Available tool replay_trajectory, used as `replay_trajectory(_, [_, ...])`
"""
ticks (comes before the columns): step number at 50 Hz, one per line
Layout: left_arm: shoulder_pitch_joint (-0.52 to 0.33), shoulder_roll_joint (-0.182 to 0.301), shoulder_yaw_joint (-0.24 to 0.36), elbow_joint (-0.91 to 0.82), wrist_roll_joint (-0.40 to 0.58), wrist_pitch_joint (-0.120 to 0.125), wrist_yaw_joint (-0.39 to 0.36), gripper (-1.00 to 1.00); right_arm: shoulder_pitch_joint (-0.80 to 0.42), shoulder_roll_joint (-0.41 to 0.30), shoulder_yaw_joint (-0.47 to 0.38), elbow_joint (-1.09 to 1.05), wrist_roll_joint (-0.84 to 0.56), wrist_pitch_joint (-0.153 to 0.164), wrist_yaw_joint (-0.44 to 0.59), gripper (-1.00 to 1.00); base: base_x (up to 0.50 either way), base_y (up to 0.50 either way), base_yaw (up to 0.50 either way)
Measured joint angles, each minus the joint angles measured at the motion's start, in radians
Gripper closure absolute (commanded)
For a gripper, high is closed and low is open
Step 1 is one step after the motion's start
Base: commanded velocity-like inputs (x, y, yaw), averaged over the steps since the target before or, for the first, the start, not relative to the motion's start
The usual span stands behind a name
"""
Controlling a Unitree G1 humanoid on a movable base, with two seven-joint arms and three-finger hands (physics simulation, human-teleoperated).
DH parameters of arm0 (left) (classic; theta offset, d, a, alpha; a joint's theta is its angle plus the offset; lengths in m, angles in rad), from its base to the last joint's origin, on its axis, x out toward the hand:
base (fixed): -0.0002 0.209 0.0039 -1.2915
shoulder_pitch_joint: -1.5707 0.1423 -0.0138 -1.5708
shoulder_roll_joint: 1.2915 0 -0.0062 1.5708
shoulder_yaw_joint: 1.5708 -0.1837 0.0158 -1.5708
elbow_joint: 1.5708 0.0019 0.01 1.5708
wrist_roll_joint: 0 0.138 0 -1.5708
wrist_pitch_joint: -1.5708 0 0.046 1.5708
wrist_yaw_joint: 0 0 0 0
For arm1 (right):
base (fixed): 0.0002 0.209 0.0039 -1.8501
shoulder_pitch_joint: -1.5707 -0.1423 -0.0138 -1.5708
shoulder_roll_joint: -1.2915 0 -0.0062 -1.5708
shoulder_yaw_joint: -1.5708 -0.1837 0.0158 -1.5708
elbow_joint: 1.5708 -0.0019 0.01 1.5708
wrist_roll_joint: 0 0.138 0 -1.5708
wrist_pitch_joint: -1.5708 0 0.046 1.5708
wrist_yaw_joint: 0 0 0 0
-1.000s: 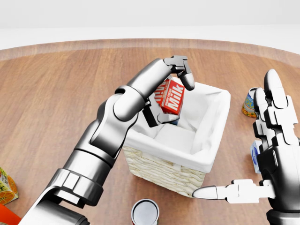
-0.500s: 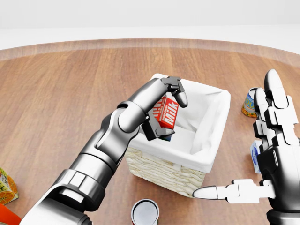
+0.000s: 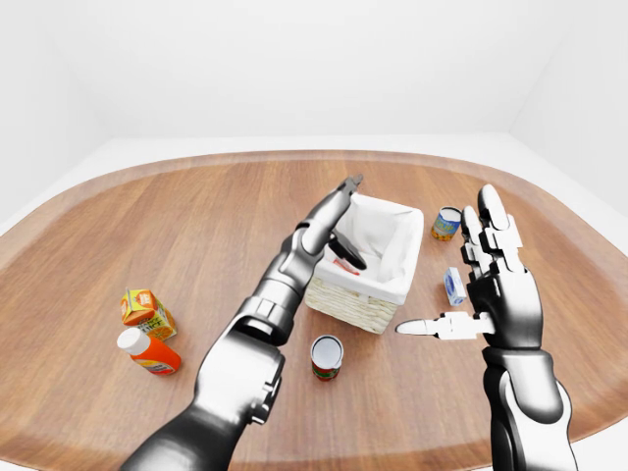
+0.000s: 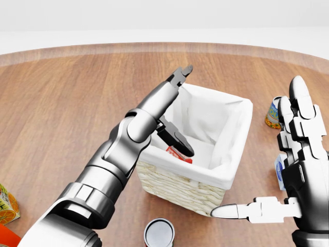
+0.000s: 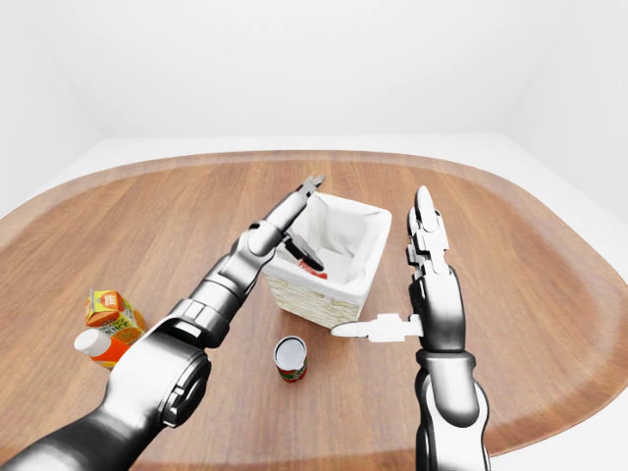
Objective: Pick the milk and place it in the basket.
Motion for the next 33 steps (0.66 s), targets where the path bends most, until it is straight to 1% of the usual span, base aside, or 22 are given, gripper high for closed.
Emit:
replay_trajectory(7, [0.005,-0.006,0.003,-0.038,-0.016,0.000,-0.004,-1.00,-0.001,0.000,-0.001,0.000,0.000,0.000,0.000,-1.00,0.00,0.00,0.00])
replay_trajectory(13, [0.027,-0.014,0.001,-0.114,-0.032,0.001,-0.019,-1.00,-0.001,0.000,-0.002,0.001,0.001,0.000,0.000,-1.00,0.00,0.00,0.00])
replay_trajectory(16, [0.045,-0.019,0.001,-0.175,-0.048,0.013,-0.034,-1.00,-0.001,0.000,-0.002,0.002,0.001,0.000,0.000,-1.00,0.00,0.00,0.00])
replay_trajectory(19, [0.069,-0.022,-0.001,-0.251,-0.065,0.034,-0.049,-1.00,-0.001,0.000,-0.002,0.003,0.001,-0.001,0.000,-1.00,0.00,0.00,0.00])
replay_trajectory(21, [0.092,-0.025,-0.003,-0.311,-0.078,0.054,-0.061,-1.00,0.000,0.000,-0.002,0.004,0.001,-0.002,0.000,-1.00,0.00,0.00,0.00])
replay_trajectory(27, [0.158,-0.027,-0.005,-0.501,-0.131,0.134,-0.090,-1.00,0.001,0.000,0.000,0.005,-0.001,-0.004,-0.001,-1.00,0.00,0.00,0.00])
replay_trajectory(30, [0.195,-0.024,-0.006,-0.587,-0.158,0.168,-0.099,-1.00,0.002,0.000,0.001,0.006,-0.002,-0.005,-0.001,-1.00,0.00,0.00,0.00])
replay_trajectory(31, [0.208,-0.022,-0.006,-0.613,-0.167,0.175,-0.101,-1.00,0.002,0.000,0.001,0.006,-0.003,-0.005,-0.001,-1.00,0.00,0.00,0.00])
replay_trajectory(33, [0.234,-0.019,-0.006,-0.662,-0.184,0.175,-0.106,-1.00,0.002,0.000,0.002,0.005,-0.003,-0.005,-0.001,-1.00,0.00,0.00,0.00])
